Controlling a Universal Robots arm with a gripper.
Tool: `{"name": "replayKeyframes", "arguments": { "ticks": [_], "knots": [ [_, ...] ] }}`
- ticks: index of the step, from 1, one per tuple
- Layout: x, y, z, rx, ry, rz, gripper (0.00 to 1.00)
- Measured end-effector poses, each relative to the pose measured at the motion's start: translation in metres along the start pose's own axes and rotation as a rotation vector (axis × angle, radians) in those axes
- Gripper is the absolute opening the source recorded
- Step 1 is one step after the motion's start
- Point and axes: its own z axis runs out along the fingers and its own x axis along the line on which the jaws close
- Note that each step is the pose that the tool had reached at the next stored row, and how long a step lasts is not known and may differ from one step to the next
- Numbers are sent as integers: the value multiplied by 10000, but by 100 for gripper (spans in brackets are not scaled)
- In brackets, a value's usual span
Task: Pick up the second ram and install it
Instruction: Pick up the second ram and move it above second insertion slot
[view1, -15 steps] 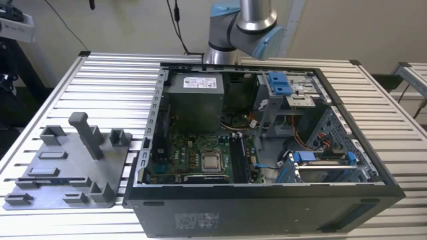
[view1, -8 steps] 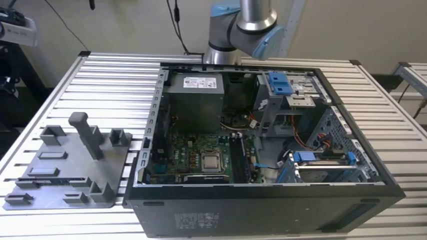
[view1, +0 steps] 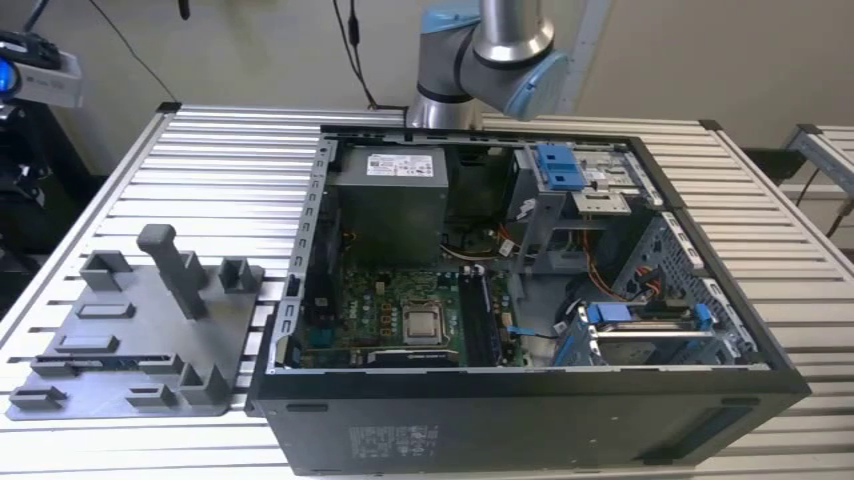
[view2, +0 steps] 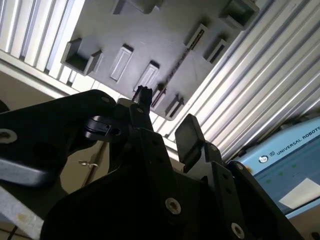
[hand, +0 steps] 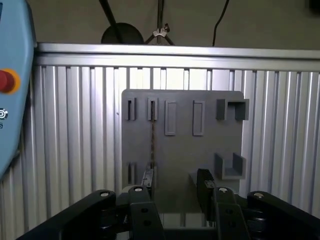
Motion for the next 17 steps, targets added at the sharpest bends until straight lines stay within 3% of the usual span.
{"name": "replayKeyframes", "arguments": {
  "ticks": [6,17],
  "knots": [
    [4,-2,85,-5,13,-8,48],
    [5,-2,126,-5,40,-8,48]
  ]
}}
